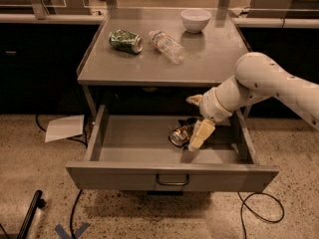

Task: Pick orange can from top drawer and place on counter

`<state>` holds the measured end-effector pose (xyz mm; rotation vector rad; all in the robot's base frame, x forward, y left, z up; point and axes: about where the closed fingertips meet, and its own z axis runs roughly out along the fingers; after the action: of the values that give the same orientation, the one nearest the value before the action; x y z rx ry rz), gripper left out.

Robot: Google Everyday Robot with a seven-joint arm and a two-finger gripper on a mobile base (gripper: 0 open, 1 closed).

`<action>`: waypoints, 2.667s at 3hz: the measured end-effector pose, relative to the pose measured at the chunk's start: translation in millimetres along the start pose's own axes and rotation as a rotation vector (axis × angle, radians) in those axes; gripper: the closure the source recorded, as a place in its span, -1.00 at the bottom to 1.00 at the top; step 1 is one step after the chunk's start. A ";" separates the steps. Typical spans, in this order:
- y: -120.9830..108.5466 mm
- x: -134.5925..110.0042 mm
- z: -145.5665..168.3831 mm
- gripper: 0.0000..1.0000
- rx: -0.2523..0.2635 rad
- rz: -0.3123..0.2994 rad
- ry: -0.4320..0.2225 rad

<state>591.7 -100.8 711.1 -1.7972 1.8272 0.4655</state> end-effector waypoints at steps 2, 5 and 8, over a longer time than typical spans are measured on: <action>14.0 11.9 4.0 -1.00 0.072 0.034 0.039; -2.6 4.2 37.8 -1.00 0.063 -0.015 0.023; -5.7 30.0 89.2 -1.00 -0.038 0.020 0.039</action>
Offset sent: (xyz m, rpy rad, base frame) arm -0.0166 -0.0138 -0.0212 -0.0516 -0.0671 -0.1279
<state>609.6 -73.1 622.8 -1.8270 1.8760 0.4782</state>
